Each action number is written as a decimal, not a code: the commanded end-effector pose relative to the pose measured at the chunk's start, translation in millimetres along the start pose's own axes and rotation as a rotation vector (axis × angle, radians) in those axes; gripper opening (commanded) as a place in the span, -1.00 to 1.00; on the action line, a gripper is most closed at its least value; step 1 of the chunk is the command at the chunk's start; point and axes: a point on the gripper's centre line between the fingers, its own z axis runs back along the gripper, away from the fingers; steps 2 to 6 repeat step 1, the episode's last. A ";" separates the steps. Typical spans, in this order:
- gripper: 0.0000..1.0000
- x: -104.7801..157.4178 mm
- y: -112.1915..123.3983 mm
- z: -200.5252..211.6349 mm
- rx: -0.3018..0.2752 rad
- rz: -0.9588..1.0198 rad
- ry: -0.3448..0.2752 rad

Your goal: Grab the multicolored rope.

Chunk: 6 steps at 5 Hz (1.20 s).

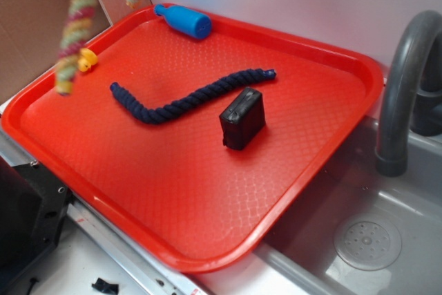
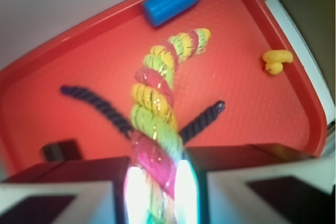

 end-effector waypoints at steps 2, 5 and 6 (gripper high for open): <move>-1.00 0.3 24.8 27.2 -0.053 0.082 -0.071; -1.00 0.3 24.8 27.2 -0.053 0.082 -0.071; -1.00 0.3 24.8 27.2 -0.053 0.082 -0.071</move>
